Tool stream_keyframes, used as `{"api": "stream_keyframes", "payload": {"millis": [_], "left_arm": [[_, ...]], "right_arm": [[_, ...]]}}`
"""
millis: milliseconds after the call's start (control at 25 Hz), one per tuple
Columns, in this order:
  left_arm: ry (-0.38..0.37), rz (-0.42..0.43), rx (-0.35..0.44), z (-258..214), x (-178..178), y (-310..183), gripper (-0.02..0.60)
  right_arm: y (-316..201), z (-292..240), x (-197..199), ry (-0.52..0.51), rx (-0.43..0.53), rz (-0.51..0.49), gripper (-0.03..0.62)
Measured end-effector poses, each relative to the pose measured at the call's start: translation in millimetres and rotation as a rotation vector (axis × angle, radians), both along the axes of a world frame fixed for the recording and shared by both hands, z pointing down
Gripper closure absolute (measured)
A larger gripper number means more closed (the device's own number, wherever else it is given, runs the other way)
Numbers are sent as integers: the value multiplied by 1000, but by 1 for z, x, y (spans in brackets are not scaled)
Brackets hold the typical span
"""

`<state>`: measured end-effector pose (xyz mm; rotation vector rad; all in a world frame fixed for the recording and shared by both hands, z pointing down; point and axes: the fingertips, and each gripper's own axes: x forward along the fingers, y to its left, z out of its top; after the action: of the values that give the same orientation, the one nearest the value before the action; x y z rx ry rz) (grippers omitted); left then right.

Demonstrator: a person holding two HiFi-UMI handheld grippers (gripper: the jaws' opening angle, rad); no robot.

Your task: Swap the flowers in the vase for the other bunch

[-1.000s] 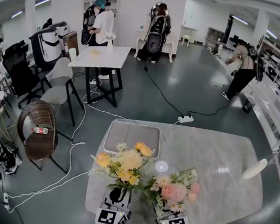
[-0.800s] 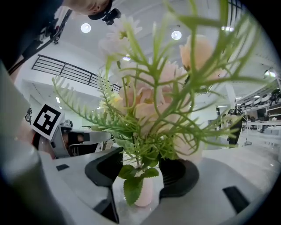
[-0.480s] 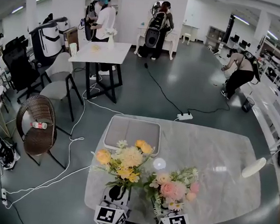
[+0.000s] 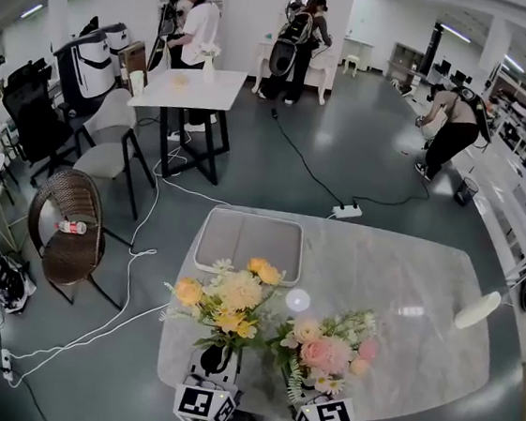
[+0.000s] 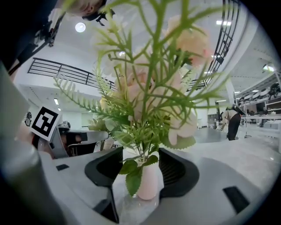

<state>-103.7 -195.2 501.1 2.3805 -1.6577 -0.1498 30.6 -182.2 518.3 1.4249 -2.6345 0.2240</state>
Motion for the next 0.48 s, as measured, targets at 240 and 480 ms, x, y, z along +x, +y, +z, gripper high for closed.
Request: {"api": "stream_keyframes", "payload": {"millis": [240,480], "left_arm": [[-2,-34,-16,9,-15,3,506],[-2,-41,-30,14,-17,11,506]], "right_arm": [[0,6,1,-1,-15,6,347],[4,12,1,-5,-34,9,347]]}}
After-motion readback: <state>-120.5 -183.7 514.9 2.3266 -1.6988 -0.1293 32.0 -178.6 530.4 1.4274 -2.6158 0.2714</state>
